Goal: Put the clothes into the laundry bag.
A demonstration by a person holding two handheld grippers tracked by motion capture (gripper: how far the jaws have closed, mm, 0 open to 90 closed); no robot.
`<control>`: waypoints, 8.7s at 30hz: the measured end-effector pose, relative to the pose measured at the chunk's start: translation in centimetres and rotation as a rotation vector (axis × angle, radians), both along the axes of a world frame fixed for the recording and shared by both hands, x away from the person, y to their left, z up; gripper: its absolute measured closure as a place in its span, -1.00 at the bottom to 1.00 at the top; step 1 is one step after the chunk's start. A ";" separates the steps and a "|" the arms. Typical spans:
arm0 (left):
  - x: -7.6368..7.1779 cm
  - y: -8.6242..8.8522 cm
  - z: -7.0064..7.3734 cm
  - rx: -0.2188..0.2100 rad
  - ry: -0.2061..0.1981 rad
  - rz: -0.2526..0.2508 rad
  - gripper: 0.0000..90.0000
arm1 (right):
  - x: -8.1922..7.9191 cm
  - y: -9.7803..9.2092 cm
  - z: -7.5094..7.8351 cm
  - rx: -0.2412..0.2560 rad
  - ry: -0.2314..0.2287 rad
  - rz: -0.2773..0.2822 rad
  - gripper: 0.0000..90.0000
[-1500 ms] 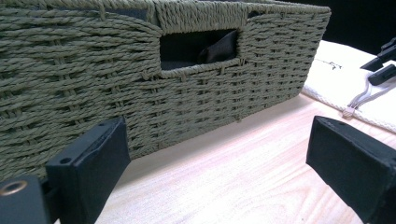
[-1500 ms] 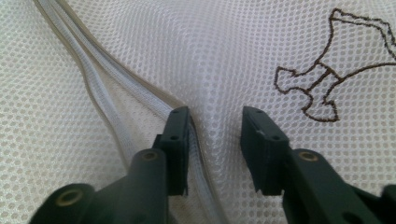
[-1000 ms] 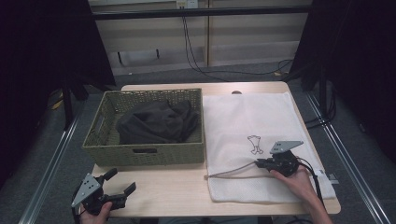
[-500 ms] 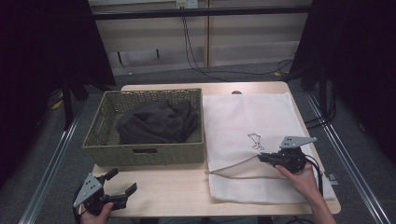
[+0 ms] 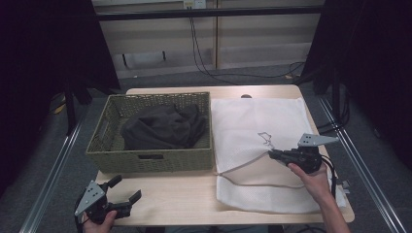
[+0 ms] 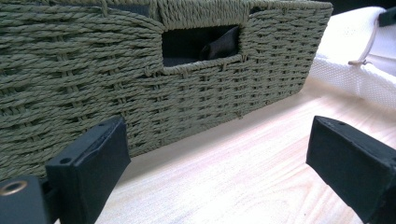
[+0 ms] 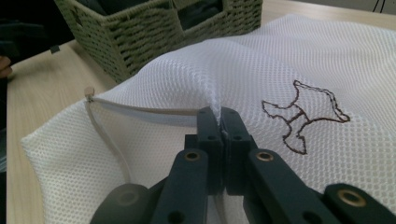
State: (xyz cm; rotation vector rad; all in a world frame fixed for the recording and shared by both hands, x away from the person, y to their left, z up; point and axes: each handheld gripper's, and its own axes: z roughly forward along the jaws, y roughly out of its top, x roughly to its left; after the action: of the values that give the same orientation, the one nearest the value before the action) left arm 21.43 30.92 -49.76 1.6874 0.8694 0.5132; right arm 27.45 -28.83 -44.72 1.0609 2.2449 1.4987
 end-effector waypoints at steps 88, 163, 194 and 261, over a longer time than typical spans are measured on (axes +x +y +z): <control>20.6 -2.6 10.8 0.304 0.162 -0.355 -0.87 | 2.5 -0.1 4.5 0.177 -0.131 -0.031 0.98; 26.1 -9.8 4.5 0.733 0.572 -0.447 -0.09 | 2.9 0.5 3.7 0.130 -0.113 -0.033 0.97; 24.4 -6.3 9.1 0.377 0.368 -0.428 0.59 | 2.8 0.2 3.5 0.135 -0.110 -0.047 0.96; 24.0 -8.2 9.6 0.365 0.277 -0.357 0.34 | 2.9 0.4 3.4 0.117 -0.107 -0.052 0.95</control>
State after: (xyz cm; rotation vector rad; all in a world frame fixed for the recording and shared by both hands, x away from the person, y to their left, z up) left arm 45.45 22.69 -40.20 2.2322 0.6696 0.2011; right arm 30.34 -28.48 -41.32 1.0363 2.0647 1.6413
